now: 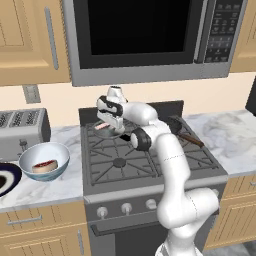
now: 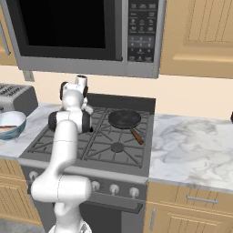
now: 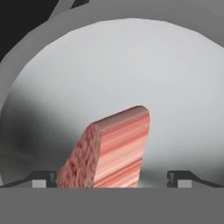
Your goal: Place one of the steaks on the plate and the other in the bowl. Then place the bowl in the fridge.
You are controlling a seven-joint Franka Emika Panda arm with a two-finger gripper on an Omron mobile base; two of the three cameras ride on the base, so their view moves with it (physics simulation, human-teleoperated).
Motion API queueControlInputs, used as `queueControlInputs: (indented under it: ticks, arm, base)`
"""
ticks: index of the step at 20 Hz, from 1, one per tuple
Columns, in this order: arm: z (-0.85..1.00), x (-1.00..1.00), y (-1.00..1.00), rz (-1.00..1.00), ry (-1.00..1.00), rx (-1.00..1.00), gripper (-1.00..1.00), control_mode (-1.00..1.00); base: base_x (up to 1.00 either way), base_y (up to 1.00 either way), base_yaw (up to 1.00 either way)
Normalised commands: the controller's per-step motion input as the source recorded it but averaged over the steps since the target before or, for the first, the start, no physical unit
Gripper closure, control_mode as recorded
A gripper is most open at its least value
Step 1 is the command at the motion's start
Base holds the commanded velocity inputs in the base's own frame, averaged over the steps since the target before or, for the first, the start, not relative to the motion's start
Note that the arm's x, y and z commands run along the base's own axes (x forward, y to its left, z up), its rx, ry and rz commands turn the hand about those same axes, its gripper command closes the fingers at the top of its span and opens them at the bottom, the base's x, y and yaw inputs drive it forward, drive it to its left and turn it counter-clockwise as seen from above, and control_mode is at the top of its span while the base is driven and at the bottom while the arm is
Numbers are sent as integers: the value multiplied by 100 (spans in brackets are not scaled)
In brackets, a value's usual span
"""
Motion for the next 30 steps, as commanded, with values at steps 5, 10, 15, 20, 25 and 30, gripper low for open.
queueControlInputs:
  ticks: [5,10,15,20,25,30]
  arm:
    - [-27,8,0,0,3,0,100,-100]
    - [-6,1,0,0,0,0,100,-100]
    - [-22,-19,-11,-3,0,0,100,-100]
    - [-5,-48,-62,-1,-12,1,100,-100]
    - [1,-83,-34,0,-23,7,100,-100]
    - [-36,-100,-13,0,-21,4,100,-100]
  base:
    - [0,0,0]
    - [0,0,0]
    - [0,0,0]
    - [0,0,0]
    - [0,0,0]
    - [0,0,0]
